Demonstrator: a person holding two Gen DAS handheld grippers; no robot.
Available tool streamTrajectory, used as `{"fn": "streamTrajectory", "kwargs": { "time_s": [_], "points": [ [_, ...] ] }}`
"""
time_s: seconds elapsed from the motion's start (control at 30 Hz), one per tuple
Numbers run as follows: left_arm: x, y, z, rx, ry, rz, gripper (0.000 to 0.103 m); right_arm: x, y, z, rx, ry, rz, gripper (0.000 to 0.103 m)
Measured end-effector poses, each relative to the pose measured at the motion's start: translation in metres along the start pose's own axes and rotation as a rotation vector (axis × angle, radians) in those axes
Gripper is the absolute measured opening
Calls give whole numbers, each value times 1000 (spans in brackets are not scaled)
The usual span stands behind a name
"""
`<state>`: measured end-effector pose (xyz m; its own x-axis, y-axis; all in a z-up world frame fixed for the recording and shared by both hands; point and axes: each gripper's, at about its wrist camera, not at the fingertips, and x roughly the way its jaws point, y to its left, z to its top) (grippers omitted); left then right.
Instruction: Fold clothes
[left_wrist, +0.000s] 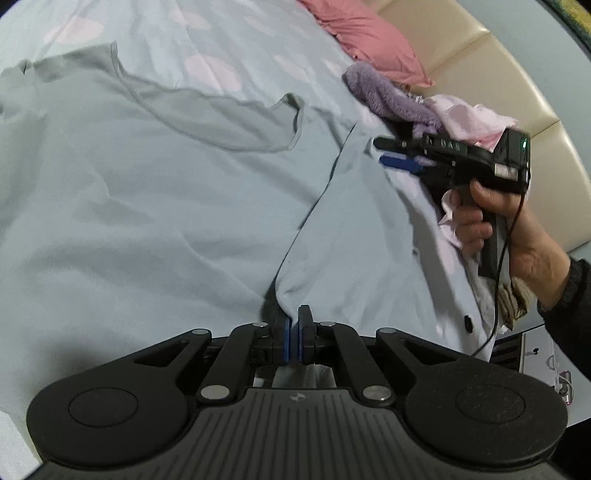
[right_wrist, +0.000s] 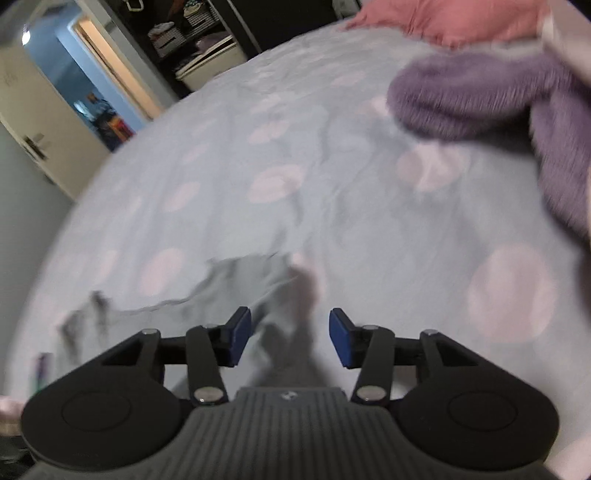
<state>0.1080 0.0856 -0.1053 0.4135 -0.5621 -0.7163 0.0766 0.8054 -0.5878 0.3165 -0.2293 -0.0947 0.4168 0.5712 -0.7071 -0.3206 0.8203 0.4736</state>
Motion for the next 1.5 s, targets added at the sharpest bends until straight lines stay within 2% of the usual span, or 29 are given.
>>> {"fn": "streamTrajectory", "kwargs": {
  "time_s": [0.1,0.23,0.5,0.57,0.6,0.63,0.67,0.7,0.87,0.97,1.07,1.13,1.17,1.2,1.23,1.3,1.4,1.5],
  "points": [
    [1,-1,0,-3,-4,-9,2,-3,0,-11,10,49,30,51],
    [2,-2,-2,3,0,-21,2,-17,-5,-28,20,83,112,51],
    [3,2,-1,-20,0,-28,2,-52,3,-57,-328,132,84,50],
    [3,2,-1,-21,2,-27,2,-50,8,-67,-426,160,46,48],
    [3,2,-1,-22,4,-26,2,-48,9,-71,-466,173,21,40],
    [4,2,-1,-23,5,-25,2,-45,10,-76,-497,184,0,16],
    [4,2,-1,-24,6,-24,2,-44,11,-79,-519,189,-14,5],
    [4,2,-1,-25,8,-23,2,-43,12,-83,-541,194,-28,5],
    [4,4,-1,-35,4,-23,1,-73,4,-69,-475,94,-65,2],
    [3,7,-1,-48,-1,-27,1,-91,-1,-66,-403,45,-27,2],
    [4,9,-1,-59,7,8,1,-79,-1,-74,-398,137,-71,2],
    [3,11,-1,-72,6,22,1,-69,2,-78,-401,219,-143,10],
    [2,11,-1,-75,4,18,1,-70,4,-79,-406,204,-162,13],
    [1,12,-1,-79,3,13,1,-72,7,-79,-411,180,-179,26],
    [0,11,-1,-72,4,12,1,-77,8,-77,-388,152,-162,33],
    [1,11,-1,-66,8,3,1,-84,9,-72,-302,118,-61,33],
    [3,11,0,-76,10,-1,1,-75,7,-73,-158,150,38,33],
    [6,9,0,-79,16,-4,1,-54,7,-84,-47,176,57,33]
  ]
}}
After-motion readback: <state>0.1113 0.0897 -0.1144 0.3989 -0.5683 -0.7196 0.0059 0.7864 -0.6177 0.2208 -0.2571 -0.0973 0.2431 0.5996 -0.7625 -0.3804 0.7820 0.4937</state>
